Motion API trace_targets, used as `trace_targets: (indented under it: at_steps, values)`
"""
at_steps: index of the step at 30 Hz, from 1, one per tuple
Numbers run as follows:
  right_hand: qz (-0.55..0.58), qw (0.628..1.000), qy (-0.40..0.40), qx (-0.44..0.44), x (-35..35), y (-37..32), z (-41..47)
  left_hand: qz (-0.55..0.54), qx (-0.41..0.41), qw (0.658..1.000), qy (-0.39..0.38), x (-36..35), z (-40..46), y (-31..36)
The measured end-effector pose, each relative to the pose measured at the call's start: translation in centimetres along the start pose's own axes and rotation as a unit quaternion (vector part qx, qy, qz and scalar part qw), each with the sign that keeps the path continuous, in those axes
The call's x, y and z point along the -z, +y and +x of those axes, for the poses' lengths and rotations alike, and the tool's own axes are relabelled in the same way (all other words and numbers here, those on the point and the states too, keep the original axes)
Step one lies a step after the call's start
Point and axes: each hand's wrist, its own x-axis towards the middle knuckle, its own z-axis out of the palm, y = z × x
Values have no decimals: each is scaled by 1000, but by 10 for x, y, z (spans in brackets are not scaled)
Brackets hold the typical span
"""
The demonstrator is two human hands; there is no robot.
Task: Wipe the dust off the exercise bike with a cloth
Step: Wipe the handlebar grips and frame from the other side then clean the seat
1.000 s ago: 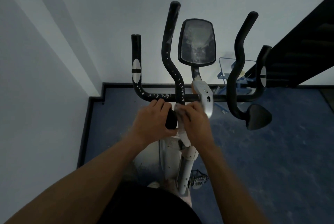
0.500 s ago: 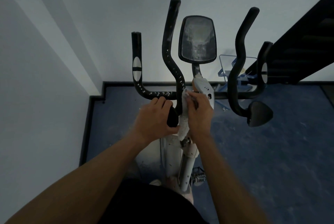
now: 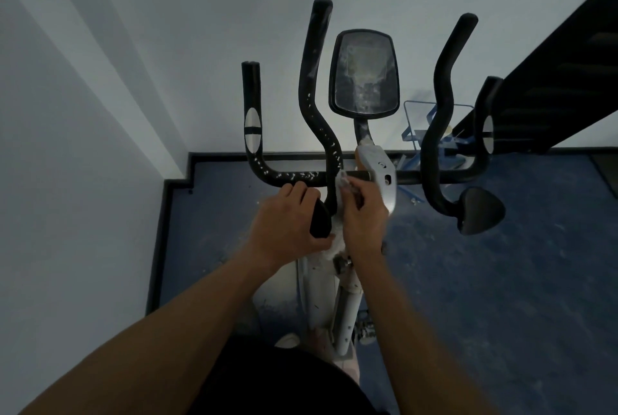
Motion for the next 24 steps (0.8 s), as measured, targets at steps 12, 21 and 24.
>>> trace_targets:
  at_steps: [12,21,24]
  values:
    - [-59,998,-26,22,0,2,2,-5,-1,1000,1,0,0,0]
    - [-137,982,-40,122,-7,-15,20,-11,0,1000,4,0,0,0]
    - [-179,965,-98,165,-1,-4,10,-13,2,1000,10,-1,-1,-1]
